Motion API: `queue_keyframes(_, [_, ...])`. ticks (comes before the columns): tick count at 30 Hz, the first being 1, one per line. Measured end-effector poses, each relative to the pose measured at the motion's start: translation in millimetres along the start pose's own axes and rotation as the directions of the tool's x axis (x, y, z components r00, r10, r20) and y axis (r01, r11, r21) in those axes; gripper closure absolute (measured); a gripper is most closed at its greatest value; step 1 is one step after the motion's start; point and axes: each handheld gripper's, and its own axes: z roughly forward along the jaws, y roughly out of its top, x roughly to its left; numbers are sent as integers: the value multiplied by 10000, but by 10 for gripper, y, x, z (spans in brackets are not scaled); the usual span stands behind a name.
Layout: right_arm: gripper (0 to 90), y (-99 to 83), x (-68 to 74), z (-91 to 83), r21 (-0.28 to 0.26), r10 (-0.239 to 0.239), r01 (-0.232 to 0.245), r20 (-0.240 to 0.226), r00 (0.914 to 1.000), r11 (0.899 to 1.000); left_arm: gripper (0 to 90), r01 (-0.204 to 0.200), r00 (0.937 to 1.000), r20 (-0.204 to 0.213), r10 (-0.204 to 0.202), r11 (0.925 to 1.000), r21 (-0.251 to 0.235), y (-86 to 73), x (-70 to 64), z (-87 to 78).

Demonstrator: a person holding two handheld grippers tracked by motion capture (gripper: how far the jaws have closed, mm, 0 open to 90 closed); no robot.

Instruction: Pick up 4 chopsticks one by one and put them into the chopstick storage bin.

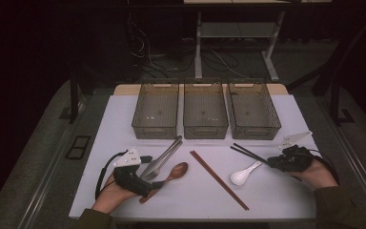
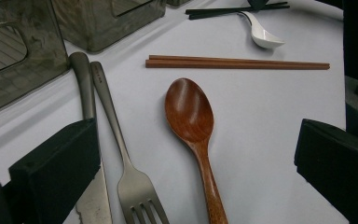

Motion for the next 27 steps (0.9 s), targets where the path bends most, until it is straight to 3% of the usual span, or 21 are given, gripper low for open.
queue_keyframes(10, [829,-1,25,35,339,-191,194,-100,9998,9992,0,13,10000,12,-13,10000,3,1,1,-3])
queue_keyframes(27, [850,-5,27,51,414,-233,236,-97,9997,9989,0,-10,10000,52,10,10000,-6,0,-2,1])
